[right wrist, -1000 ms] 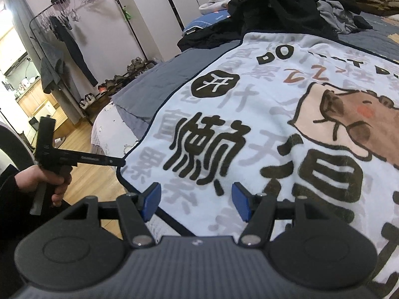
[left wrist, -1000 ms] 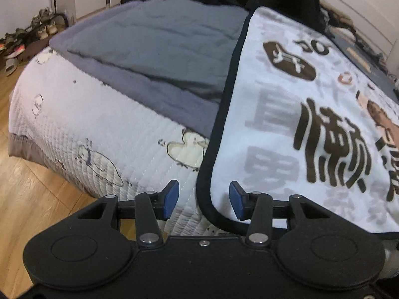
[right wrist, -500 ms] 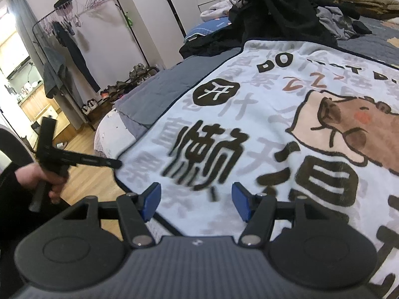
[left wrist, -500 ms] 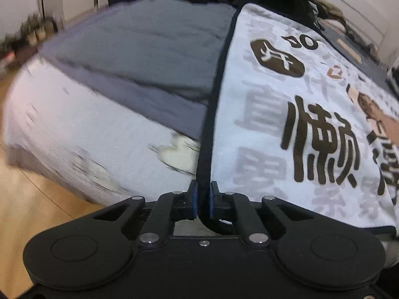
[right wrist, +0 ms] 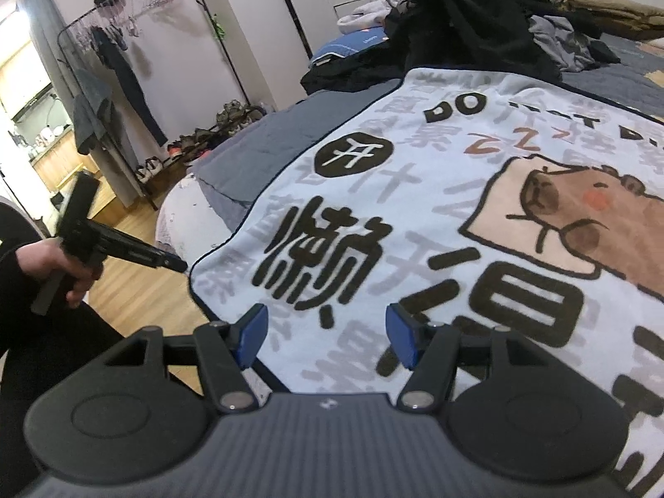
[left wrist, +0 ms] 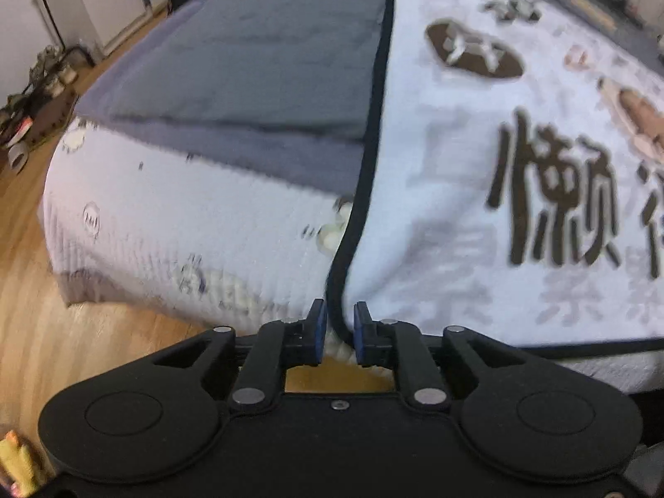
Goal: Fold clothes
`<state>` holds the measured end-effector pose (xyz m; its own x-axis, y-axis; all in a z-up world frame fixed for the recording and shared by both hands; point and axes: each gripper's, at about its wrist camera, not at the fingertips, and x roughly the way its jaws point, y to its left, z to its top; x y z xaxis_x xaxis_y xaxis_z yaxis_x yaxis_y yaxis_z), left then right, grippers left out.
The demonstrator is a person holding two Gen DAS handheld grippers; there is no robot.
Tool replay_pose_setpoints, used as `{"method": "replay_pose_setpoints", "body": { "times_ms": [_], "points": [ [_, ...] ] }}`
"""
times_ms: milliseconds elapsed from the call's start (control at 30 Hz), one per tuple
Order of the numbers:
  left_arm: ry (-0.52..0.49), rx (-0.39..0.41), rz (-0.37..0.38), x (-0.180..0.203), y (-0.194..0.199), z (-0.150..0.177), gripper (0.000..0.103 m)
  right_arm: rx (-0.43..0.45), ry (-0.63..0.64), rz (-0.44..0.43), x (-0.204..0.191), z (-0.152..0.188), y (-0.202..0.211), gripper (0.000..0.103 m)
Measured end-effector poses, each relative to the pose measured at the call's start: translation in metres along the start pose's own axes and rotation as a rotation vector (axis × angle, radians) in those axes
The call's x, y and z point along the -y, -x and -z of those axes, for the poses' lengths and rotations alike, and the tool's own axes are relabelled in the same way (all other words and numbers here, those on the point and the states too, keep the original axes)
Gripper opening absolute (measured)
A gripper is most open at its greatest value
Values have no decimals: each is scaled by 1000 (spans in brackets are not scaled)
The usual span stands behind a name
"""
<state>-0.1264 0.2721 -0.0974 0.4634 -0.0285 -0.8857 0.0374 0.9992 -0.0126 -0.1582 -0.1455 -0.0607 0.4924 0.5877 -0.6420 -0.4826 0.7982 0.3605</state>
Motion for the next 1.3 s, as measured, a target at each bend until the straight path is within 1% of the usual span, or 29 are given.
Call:
{"method": "replay_pose_setpoints", "body": {
  "times_ms": [67, 133, 233, 300, 367, 400, 433, 467, 500, 567, 700, 833, 933, 1000, 1067, 1133, 1200, 1300],
  "points": [
    [12, 74, 20, 6, 12, 1, 56, -2, -5, 12, 3, 0, 1, 62],
    [-4, 123, 37, 15, 22, -2, 59, -4, -11, 24, 5, 1, 1, 62],
    [5, 167, 64, 33, 33, -6, 69, -6, -20, 43, 9, 1, 2, 62],
    [14, 198, 79, 46, 41, -8, 79, 1, -41, 79, 12, 3, 5, 62],
    [-3, 221, 102, 64, 49, -8, 81, 10, -60, 115, 14, 4, 9, 62],
    [-13, 233, 113, 73, 53, -8, 84, 19, -60, 134, 14, 5, 12, 62],
    [-22, 246, 120, 82, 57, -8, 87, 25, -66, 147, 14, 7, 15, 62],
    [-32, 259, 126, 92, 60, -8, 95, 32, -74, 161, 14, 8, 20, 62],
    [-41, 272, 131, 101, 64, -7, 97, 39, -82, 175, 14, 10, 25, 62],
    [-68, 284, 151, 119, 70, -6, 97, 53, -98, 202, 13, 13, 35, 62],
    [-98, 308, 166, 152, 78, -2, 103, 77, -129, 255, 12, 20, 54, 62],
    [-91, 313, 171, 173, 85, 0, 103, 98, -147, 301, 7, 26, 75, 62],
    [-116, 335, 167, 187, 95, 6, 103, 116, -153, 334, 2, 30, 92, 62],
    [-124, 364, 155, 194, 106, 12, 103, 127, -154, 355, -1, 31, 104, 62],
    [-117, 374, 131, 199, 114, 16, 103, 142, -154, 371, -6, 33, 116, 62],
    [-110, 368, 136, 203, 122, 19, 103, 151, -158, 384, -11, 36, 127, 62],
    [-103, 371, 157, 207, 130, 23, 103, 156, -156, 402, -15, 37, 134, 62],
    [-100, 380, 165, 214, 143, 26, 103, 158, -143, 434, -21, 40, 146, 62]
  ]
}}
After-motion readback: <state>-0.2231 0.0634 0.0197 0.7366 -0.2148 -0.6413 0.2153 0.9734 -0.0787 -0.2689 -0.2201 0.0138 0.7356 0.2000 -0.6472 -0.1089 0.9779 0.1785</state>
